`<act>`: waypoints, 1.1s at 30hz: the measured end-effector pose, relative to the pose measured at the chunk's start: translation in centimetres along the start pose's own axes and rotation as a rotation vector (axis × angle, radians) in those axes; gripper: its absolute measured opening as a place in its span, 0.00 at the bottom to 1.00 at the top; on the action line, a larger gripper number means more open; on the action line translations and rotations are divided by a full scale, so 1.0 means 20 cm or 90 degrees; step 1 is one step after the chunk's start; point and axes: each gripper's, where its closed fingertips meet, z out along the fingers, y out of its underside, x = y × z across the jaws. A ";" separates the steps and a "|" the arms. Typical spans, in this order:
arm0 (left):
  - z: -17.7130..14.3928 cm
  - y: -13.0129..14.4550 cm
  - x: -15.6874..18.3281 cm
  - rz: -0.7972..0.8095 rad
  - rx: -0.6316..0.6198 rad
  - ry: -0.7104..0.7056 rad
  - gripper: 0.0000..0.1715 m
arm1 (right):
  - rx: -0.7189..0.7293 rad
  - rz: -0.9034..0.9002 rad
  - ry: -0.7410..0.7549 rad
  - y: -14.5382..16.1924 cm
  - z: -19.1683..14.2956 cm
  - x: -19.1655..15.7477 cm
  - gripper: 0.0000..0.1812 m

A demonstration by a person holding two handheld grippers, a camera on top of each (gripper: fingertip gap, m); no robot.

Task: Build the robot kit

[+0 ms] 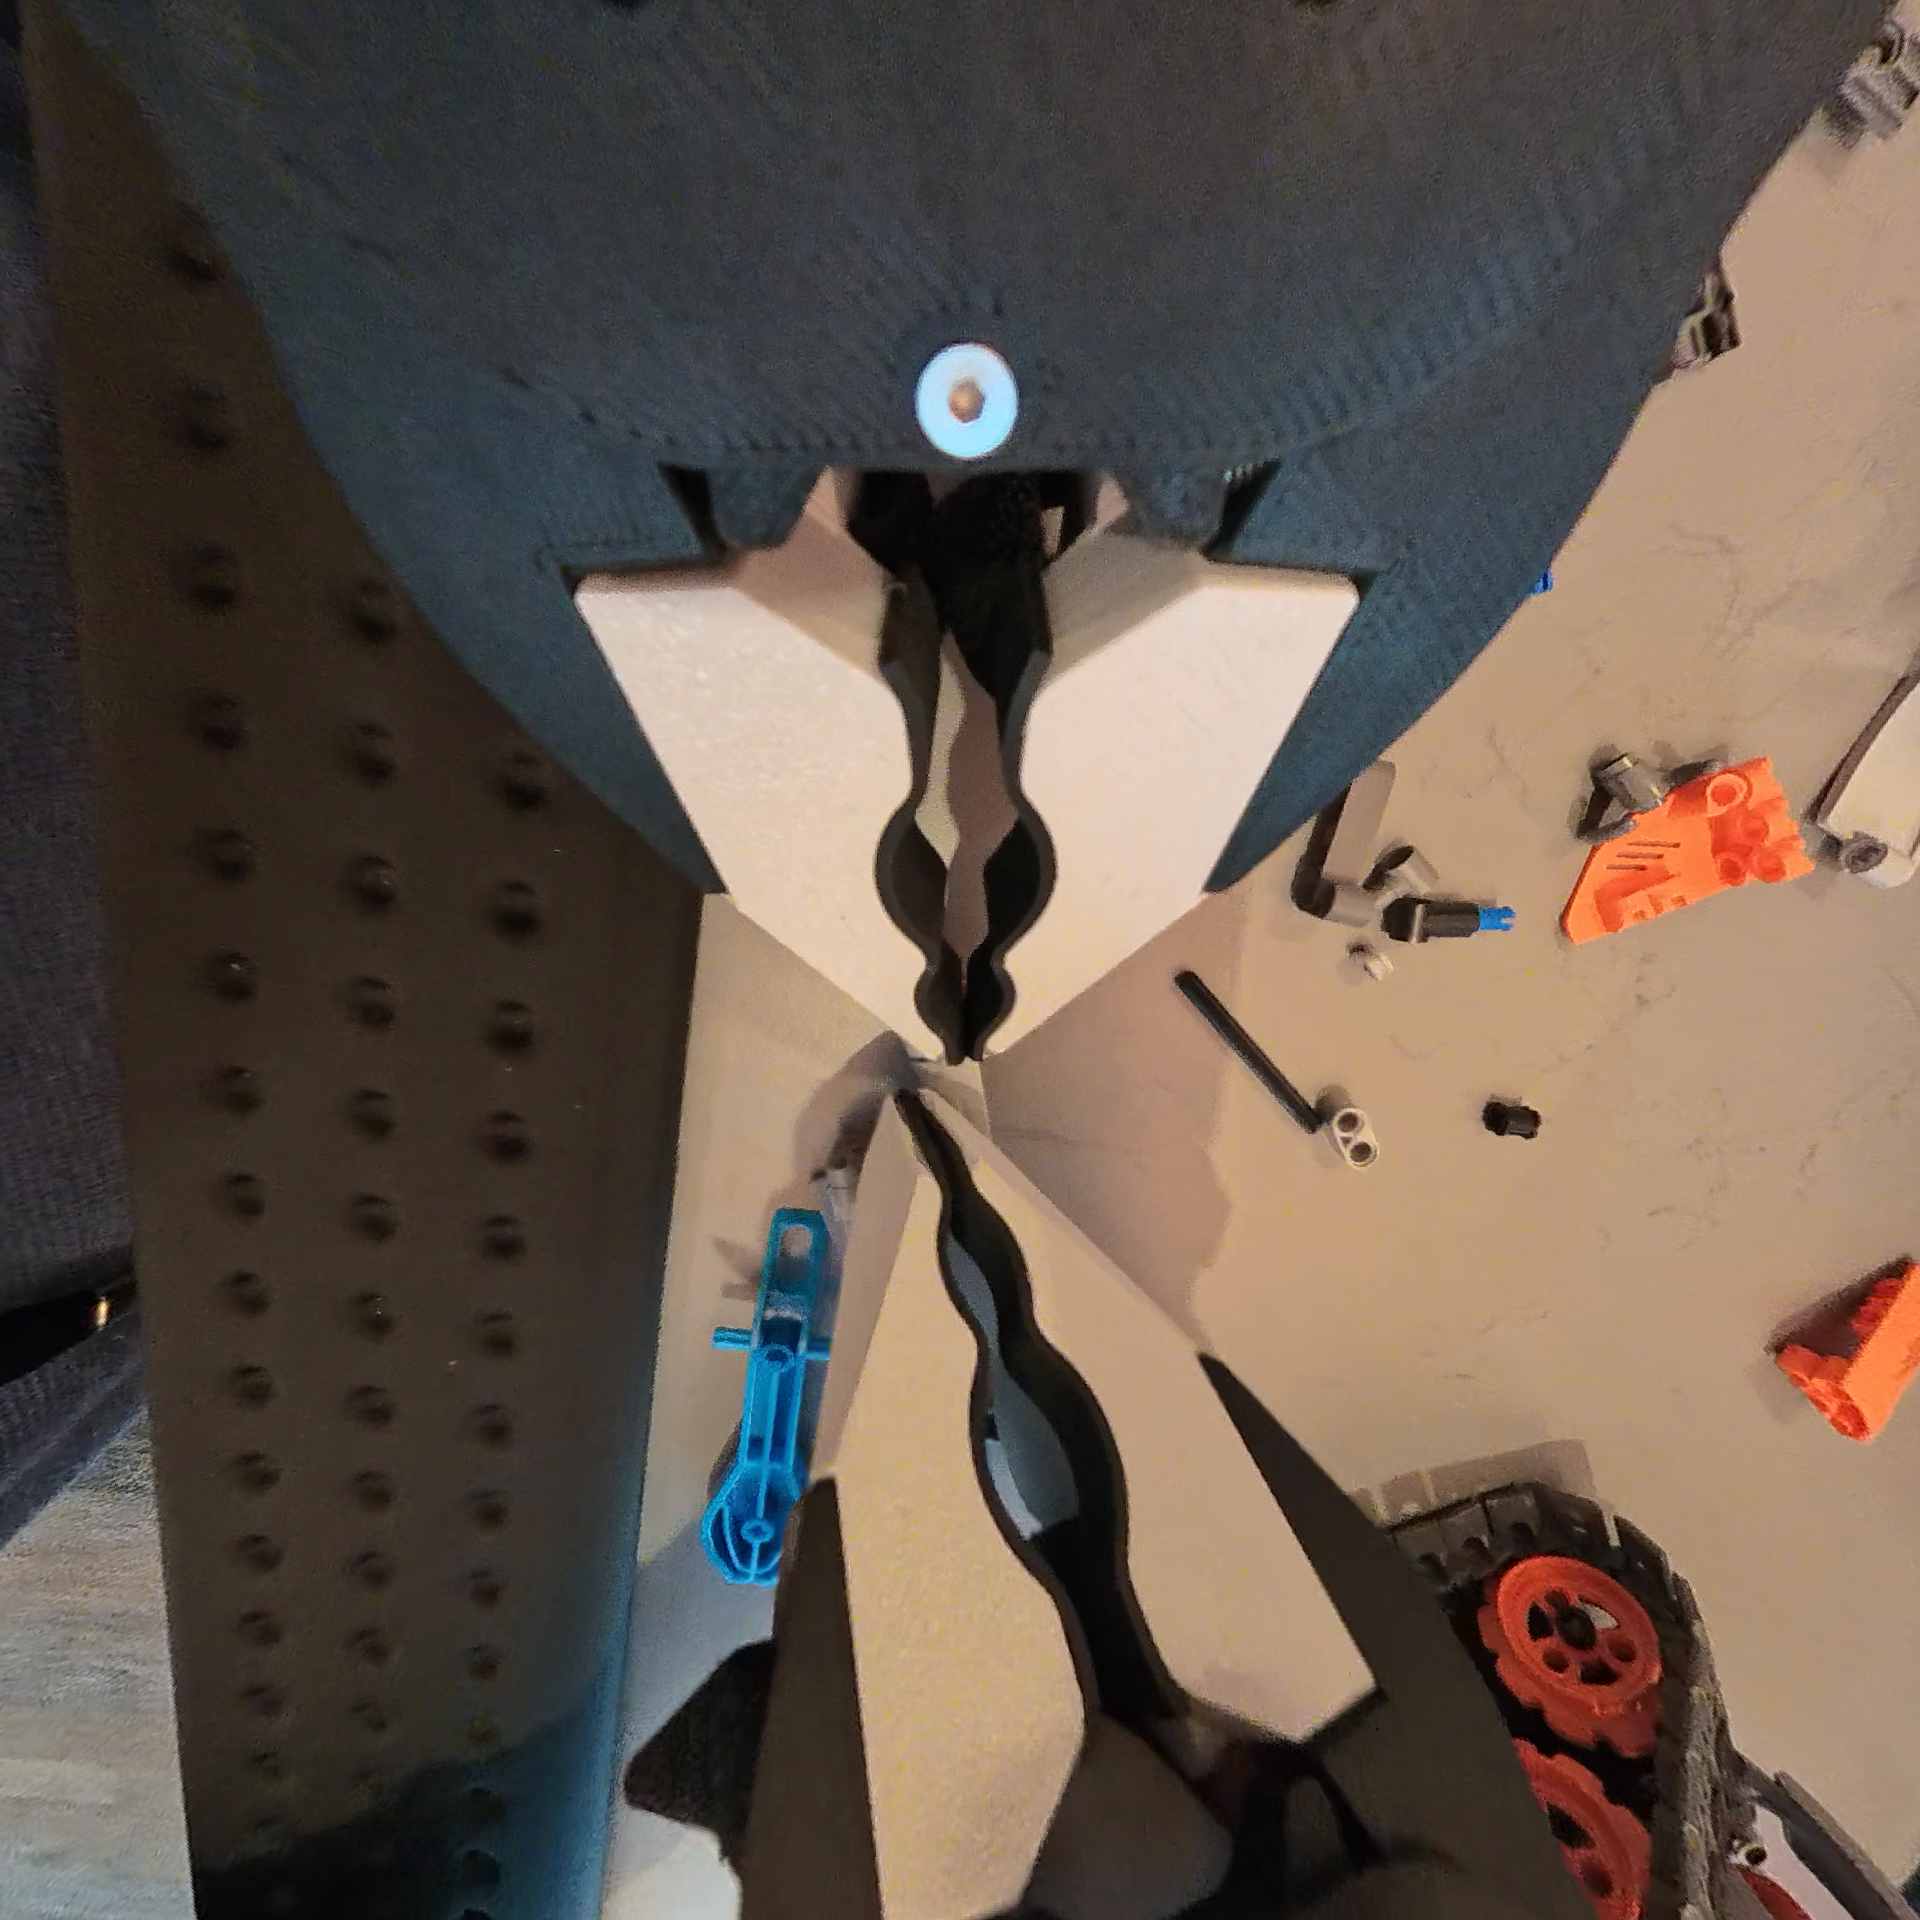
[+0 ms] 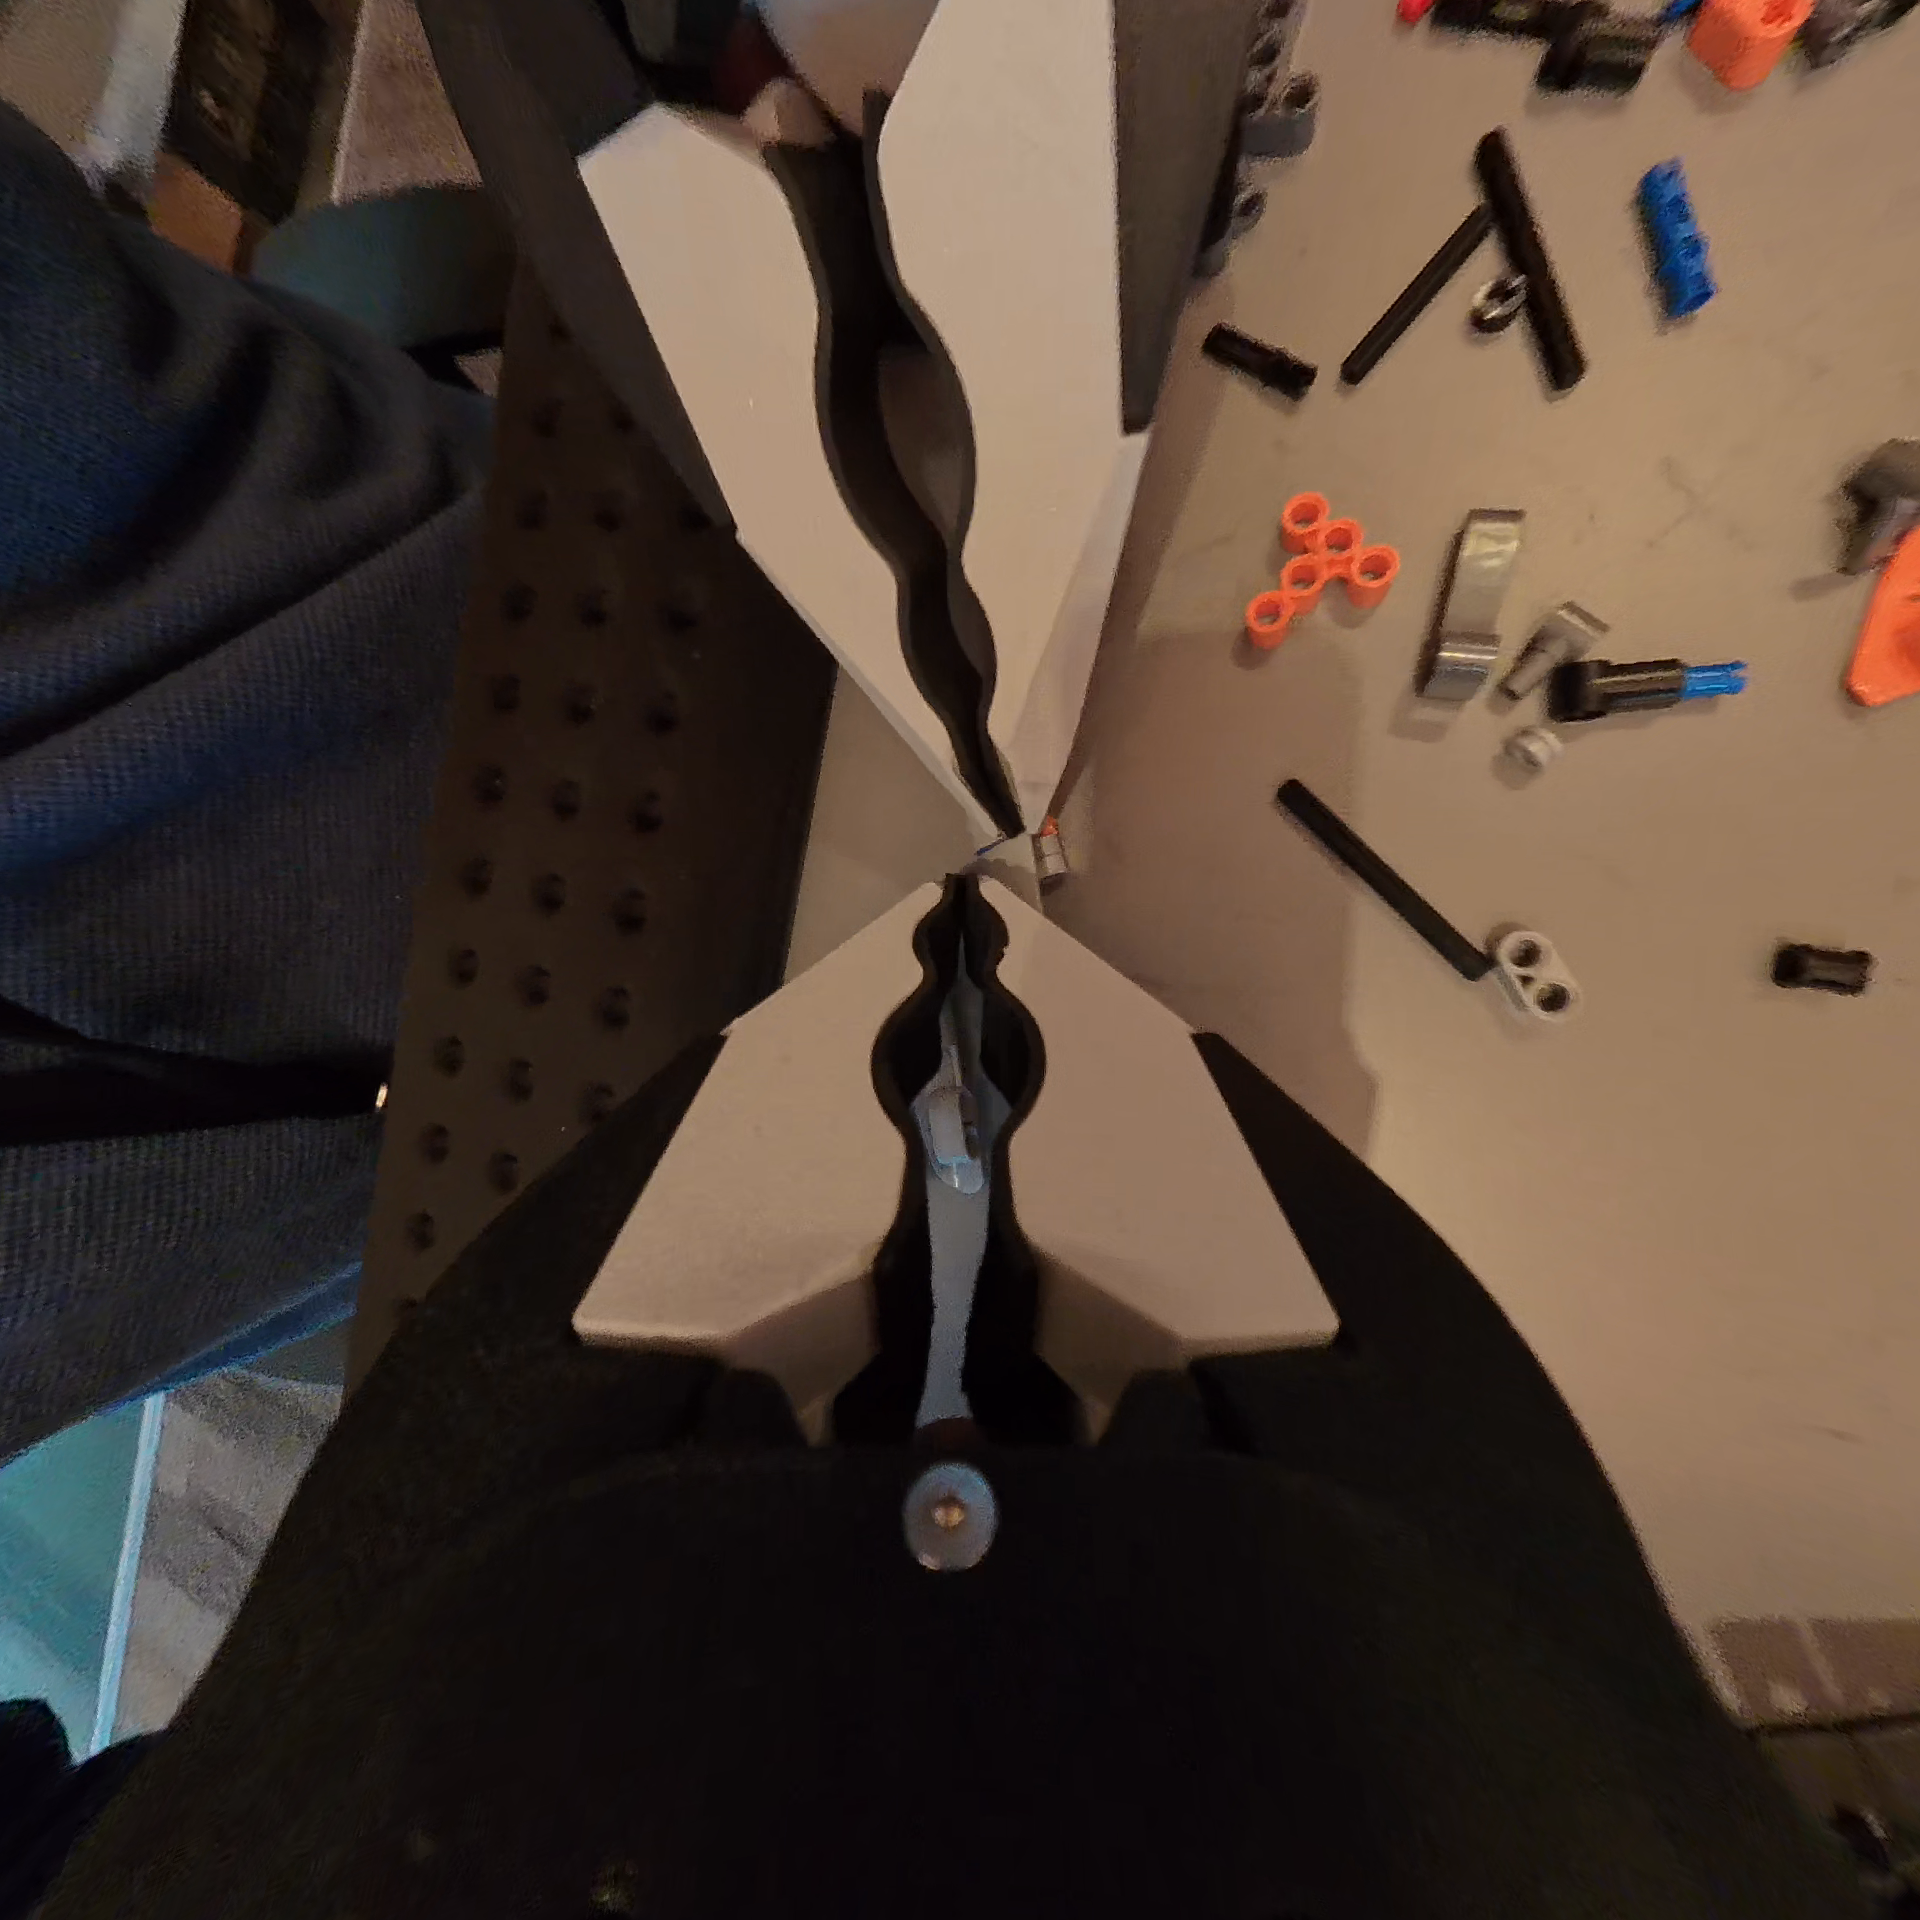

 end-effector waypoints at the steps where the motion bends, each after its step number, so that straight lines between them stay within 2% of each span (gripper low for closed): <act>1: 0.00 0.00 0.00 -0.002 0.000 -0.001 0.00 | 0.015 0.005 0.005 -0.01 -0.02 0.01 0.00; 7: 0.00 0.00 -0.01 -0.023 0.006 0.008 0.00 | 0.021 -0.006 0.028 -0.02 -0.01 0.04 0.00; 15: 0.02 0.00 0.00 -0.032 0.002 0.016 0.00 | 0.033 0.022 0.009 -0.01 0.01 0.05 0.00; 21: 0.01 -0.01 0.00 -0.028 0.013 0.009 0.00 | 0.042 -0.007 0.031 -0.02 0.00 0.05 0.00; 27: -0.07 -0.01 -0.04 -0.028 0.047 -0.020 0.01 | 0.045 -0.037 0.058 -0.01 -0.02 0.04 0.00; 30: -0.09 -0.02 -0.03 -0.017 0.059 -0.016 0.02 | 0.034 -0.047 0.070 0.00 -0.01 0.04 0.04; 33: -0.06 0.02 -0.03 0.008 0.025 -0.024 0.05 | 0.032 -0.053 0.083 -0.01 0.00 0.05 0.09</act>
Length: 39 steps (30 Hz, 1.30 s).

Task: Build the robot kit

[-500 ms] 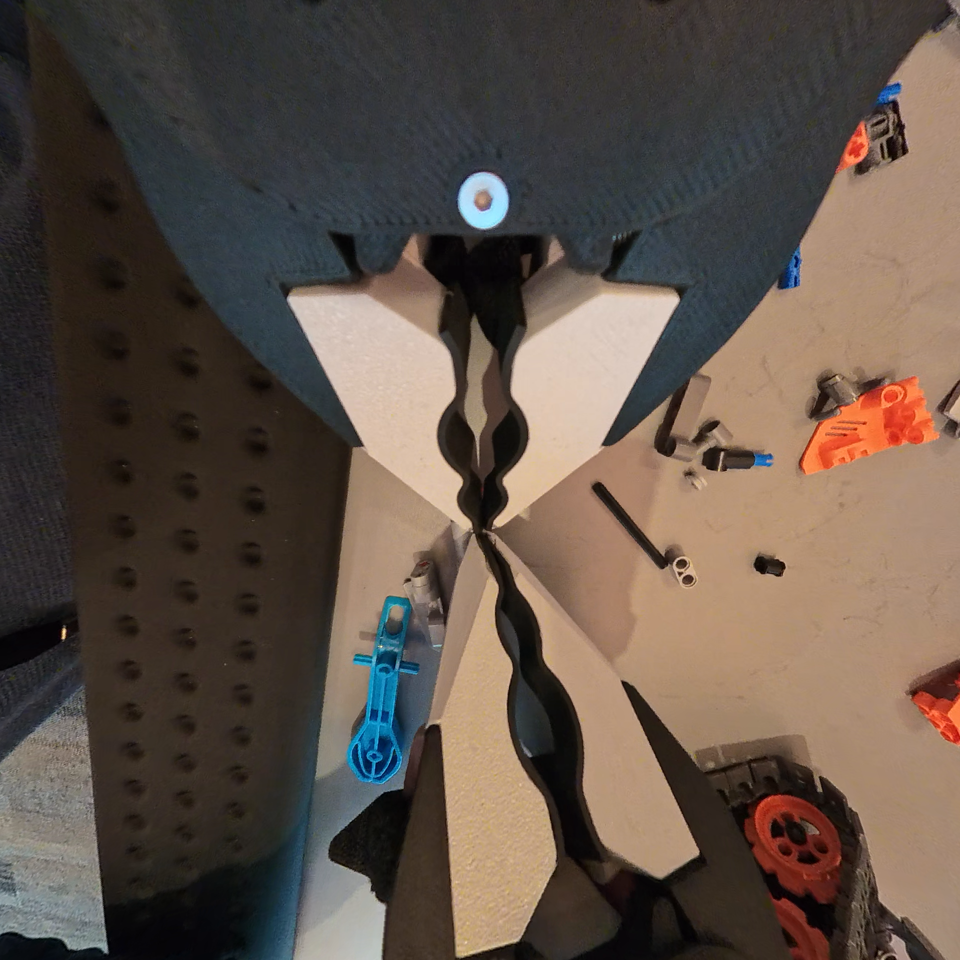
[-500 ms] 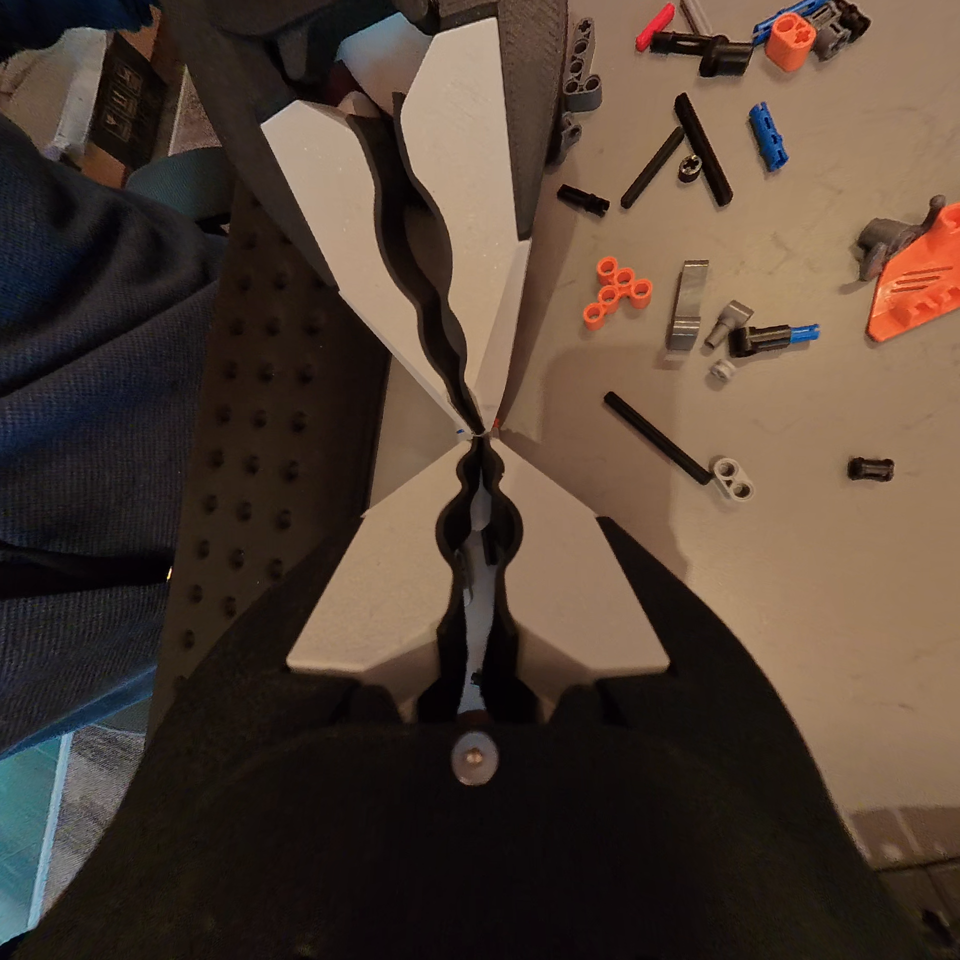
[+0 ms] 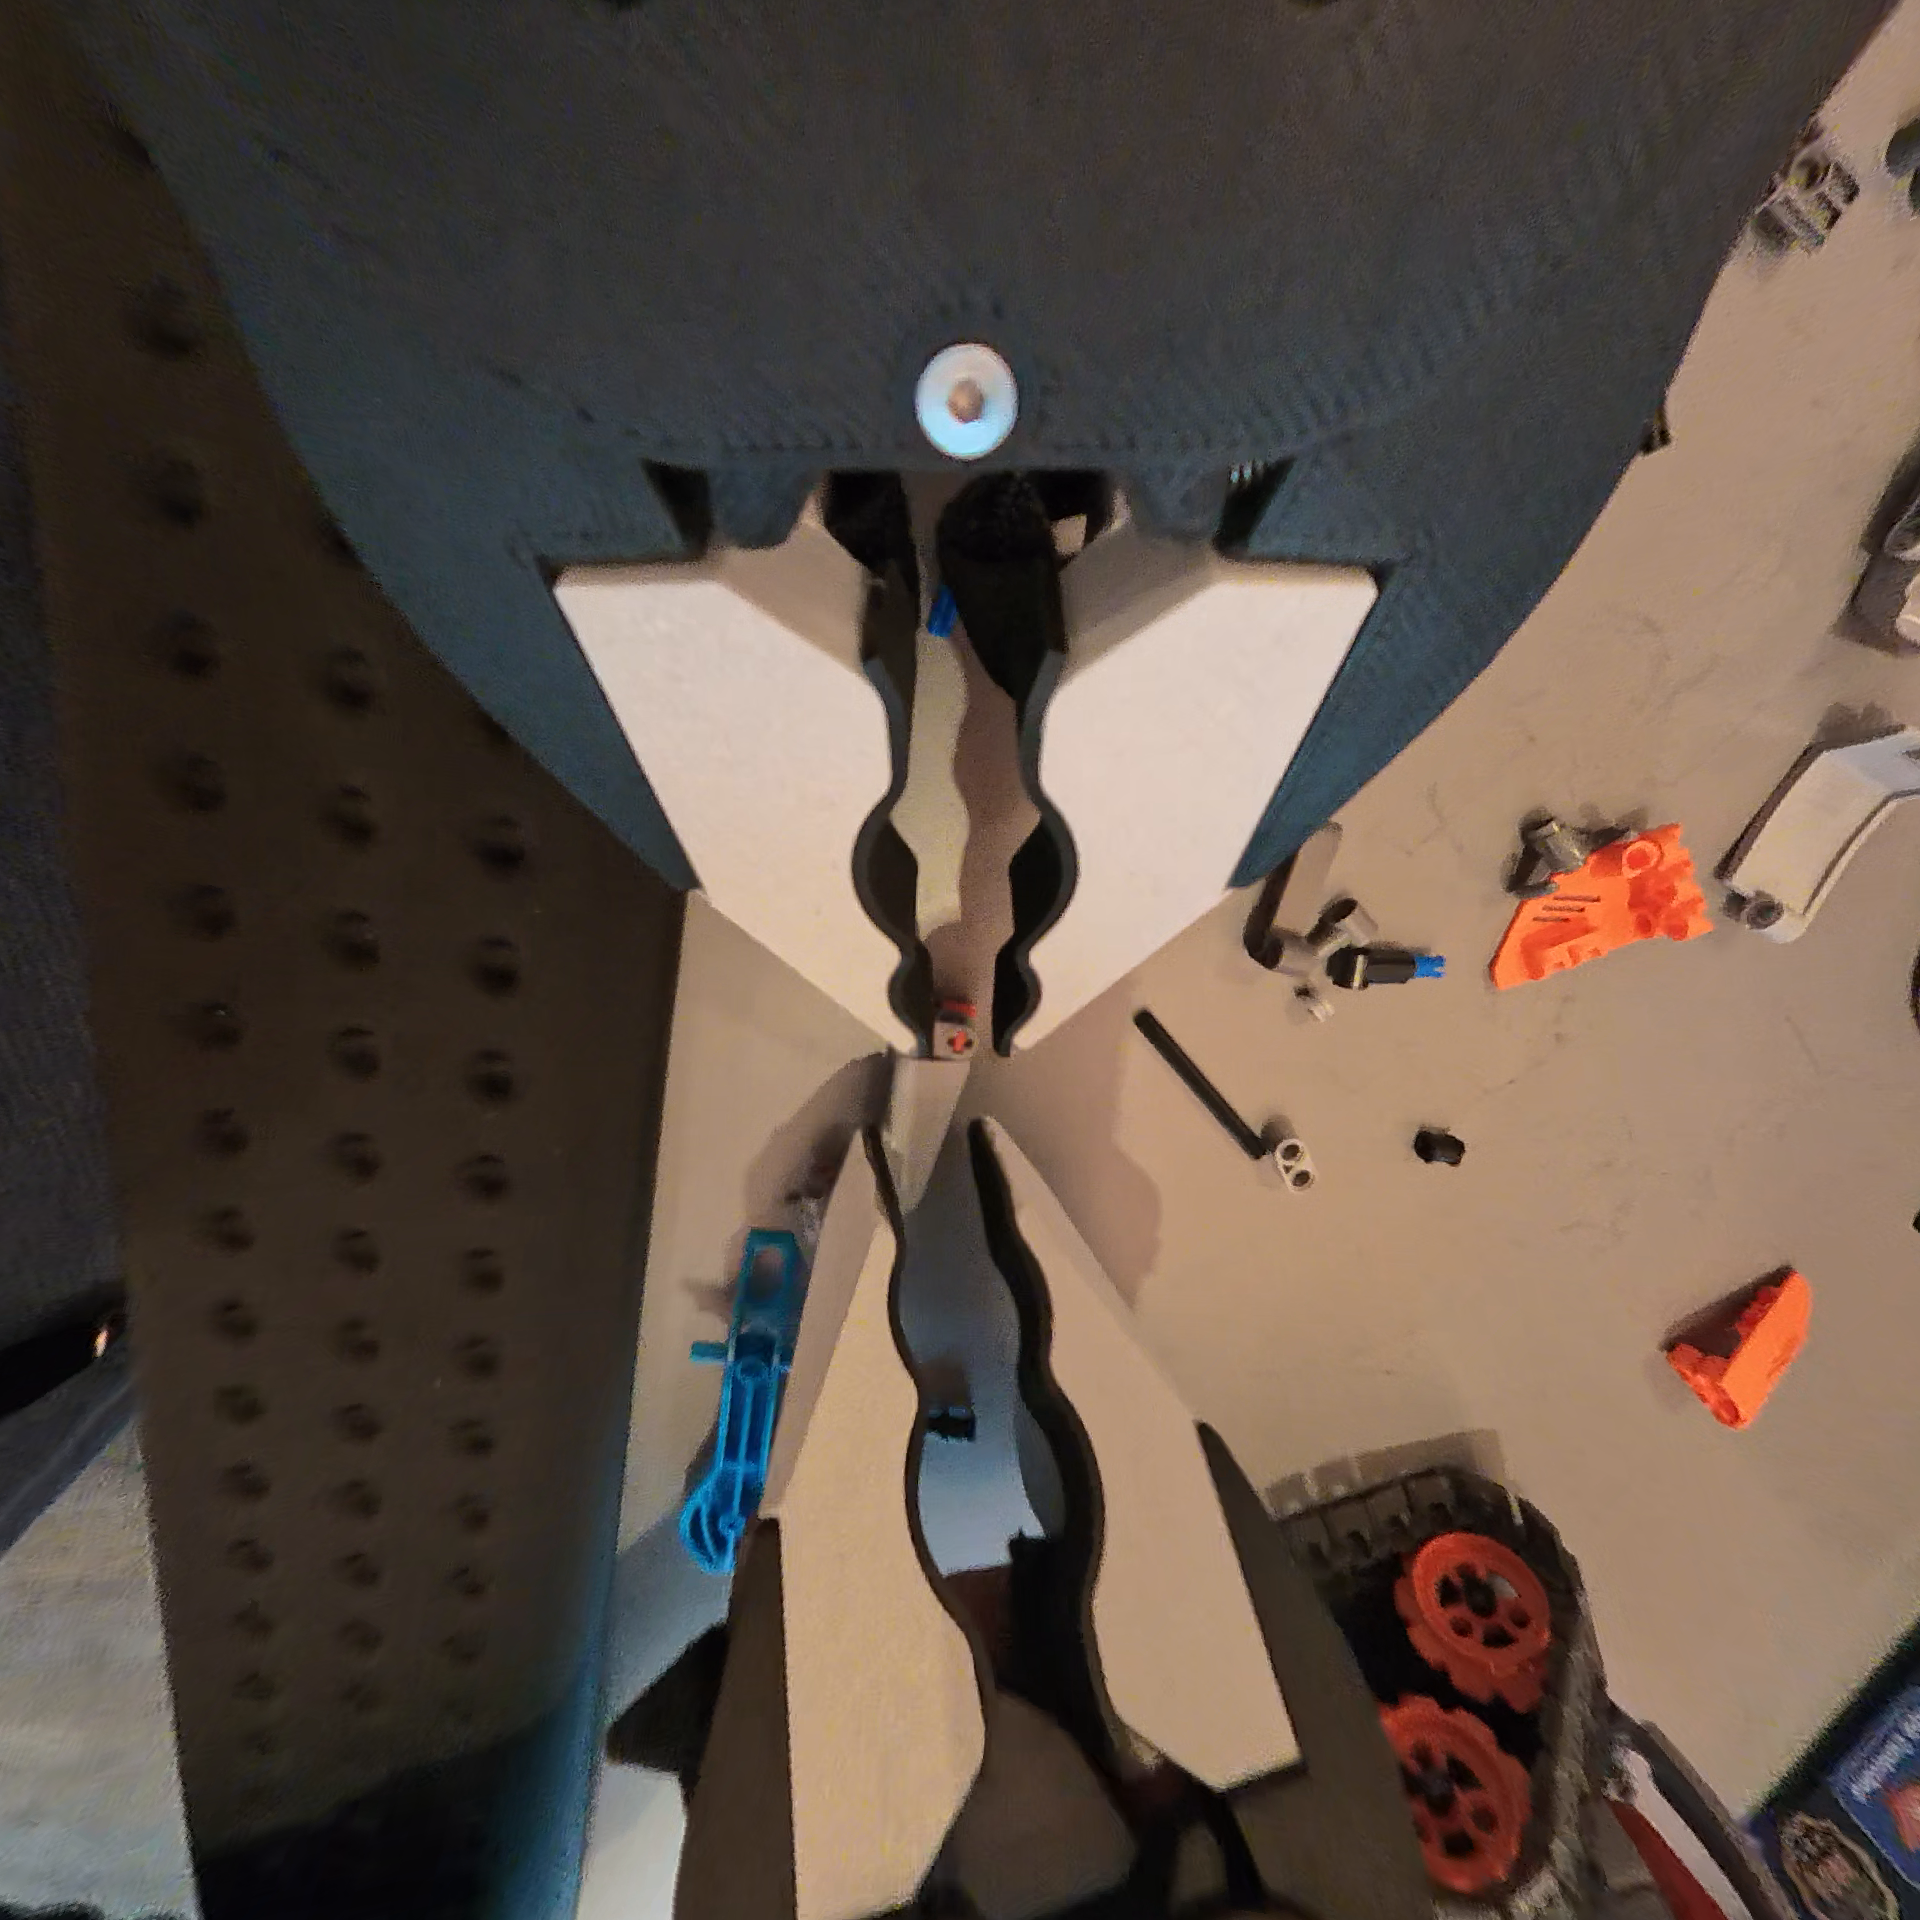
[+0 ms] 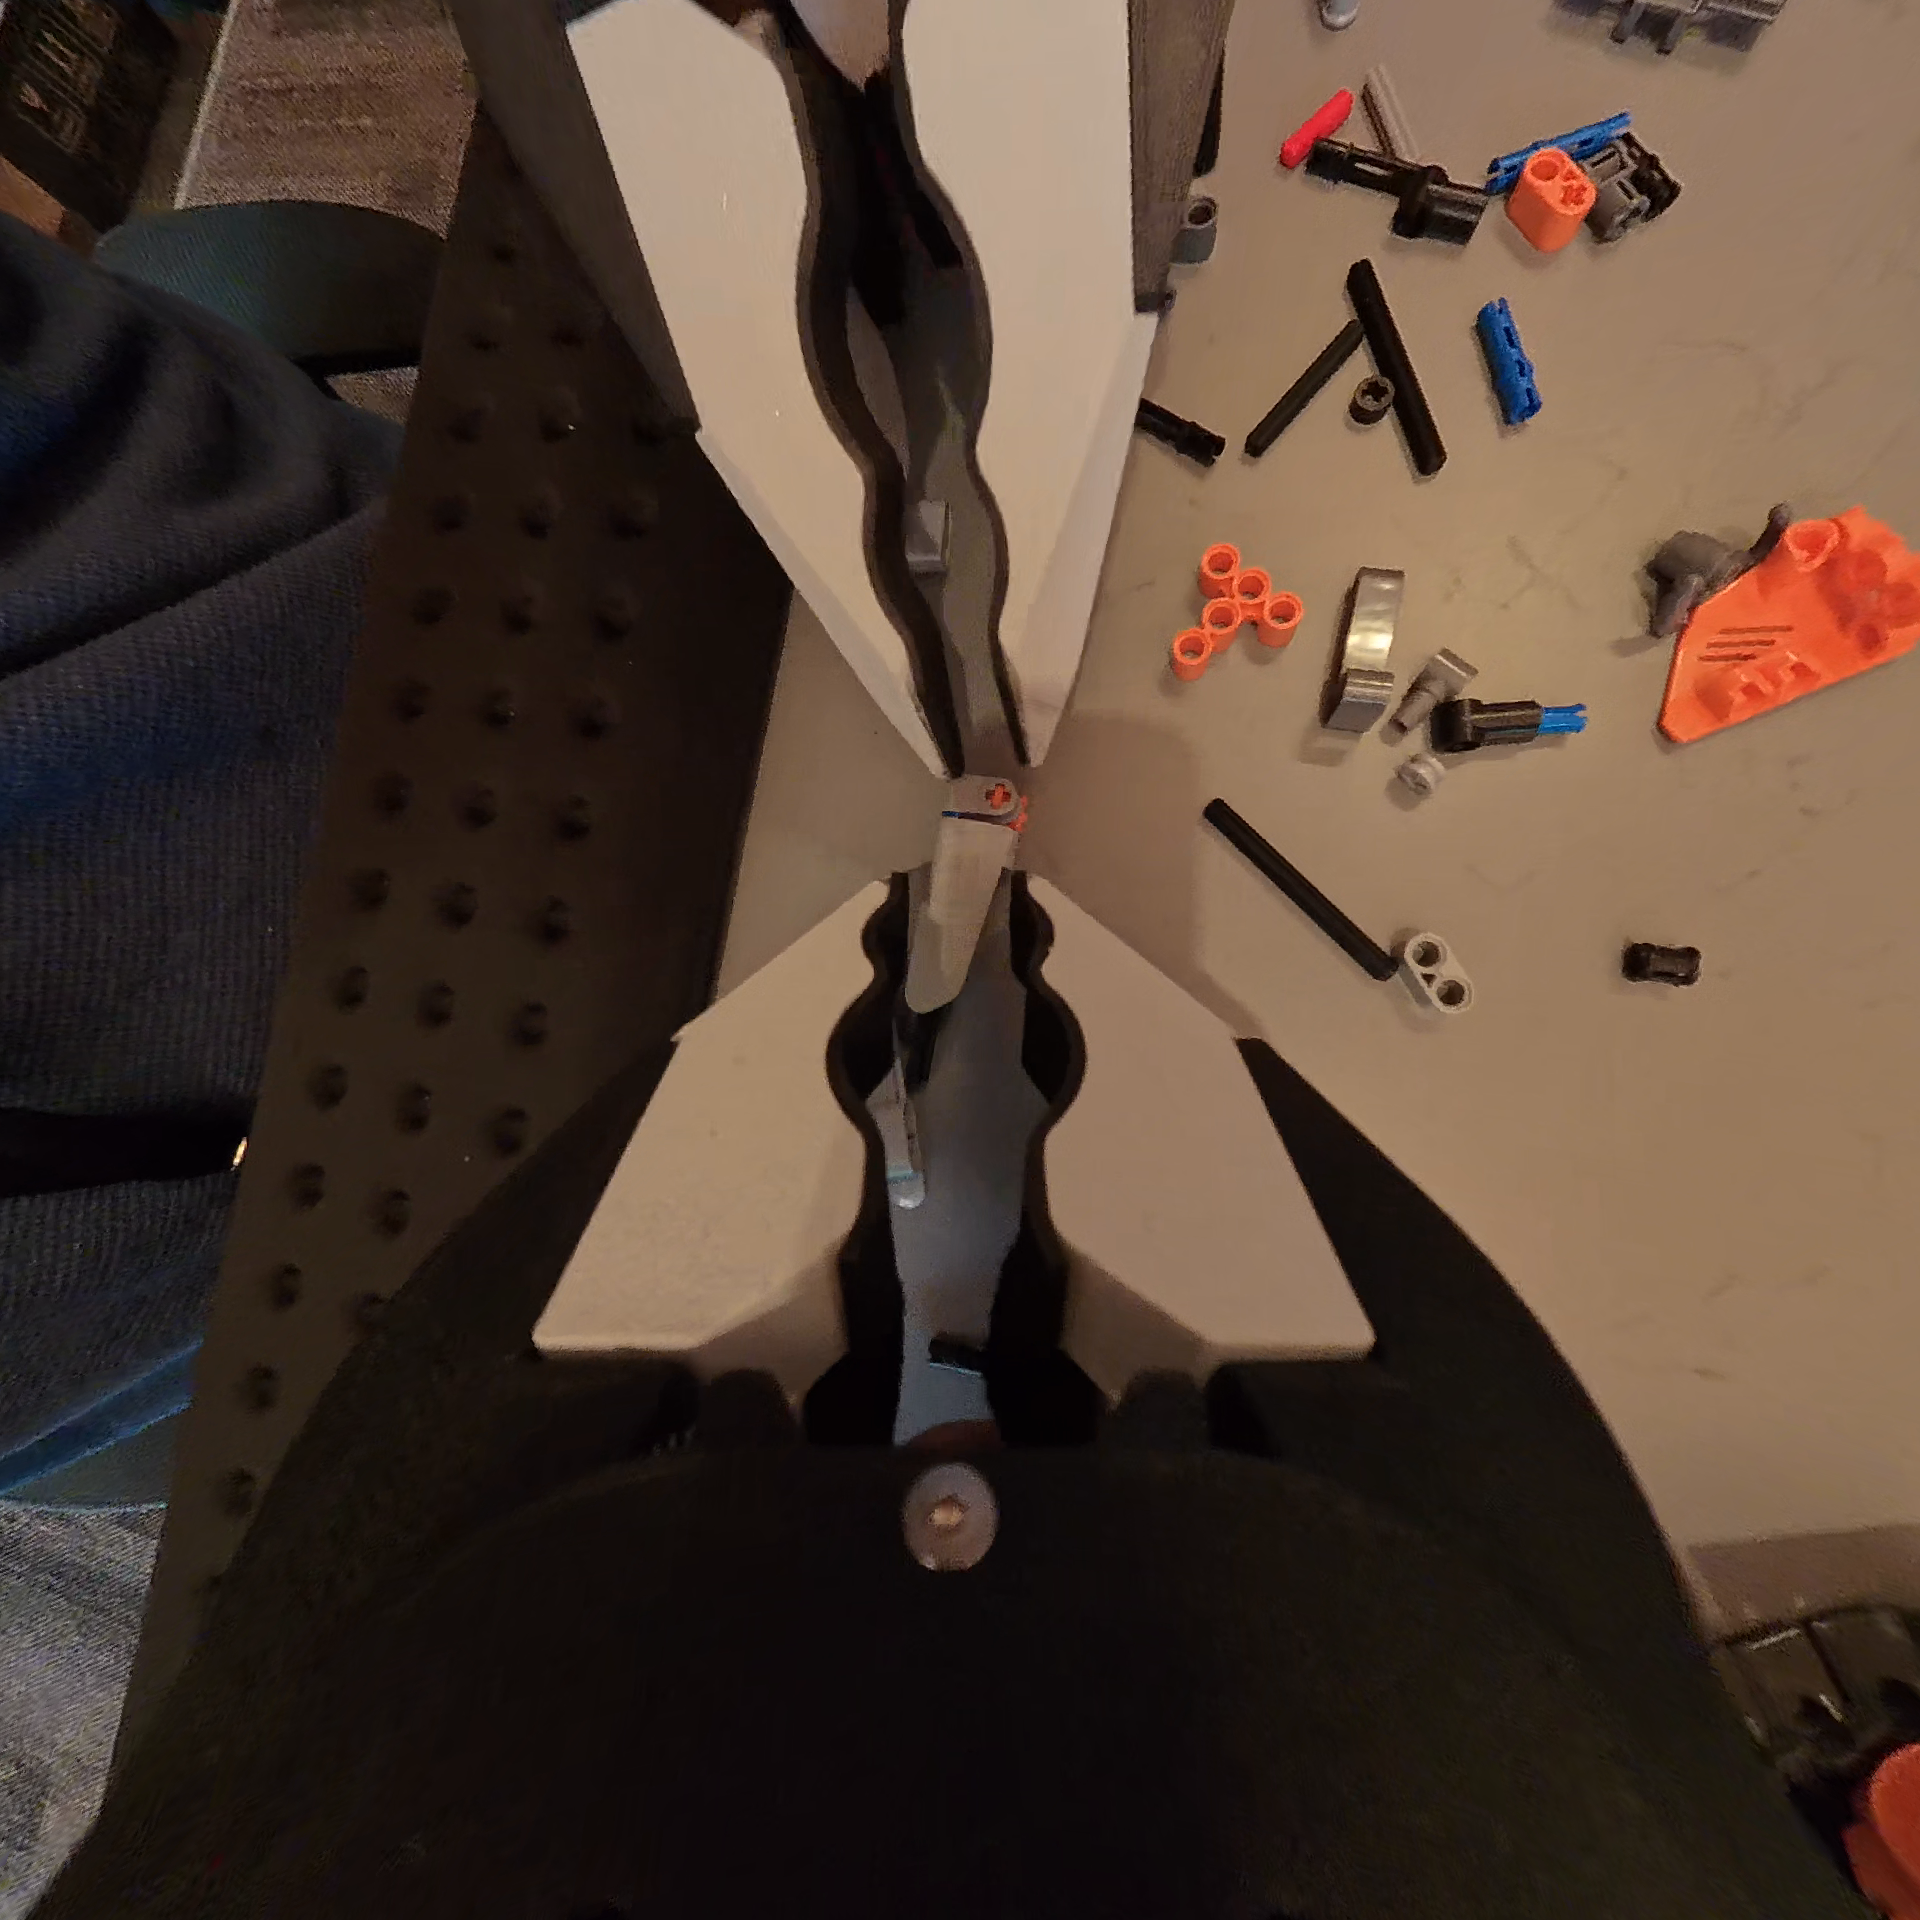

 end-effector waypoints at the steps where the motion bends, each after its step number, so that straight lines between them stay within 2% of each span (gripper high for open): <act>1: 0.01 0.02 0.01 0.007 -0.010 0.004 0.07 | -0.007 -0.004 0.009 0.01 0.00 0.01 0.10; 5: 0.03 0.04 0.01 0.020 -0.031 0.001 0.11 | -0.034 -0.012 0.018 0.05 0.04 0.01 0.09; 7: 0.04 0.05 0.02 0.023 -0.037 0.005 0.10 | -0.033 -0.018 0.023 0.05 0.05 0.01 0.06; 19: 0.05 0.04 0.03 0.041 -0.029 -0.004 0.08 | -0.029 -0.050 0.043 0.05 0.04 0.01 0.05; 23: 0.00 -0.05 -0.01 0.040 0.028 -0.041 0.13 | 0.035 -0.049 0.042 -0.04 -0.02 0.01 0.06; 32: -0.11 -0.16 -0.10 0.019 0.124 -0.095 0.15 | 0.190 -0.049 0.062 -0.20 -0.18 0.07 0.06; 39: -0.18 -0.16 -0.16 0.025 0.131 -0.149 0.16 | 0.271 -0.052 0.059 -0.26 -0.26 0.08 0.06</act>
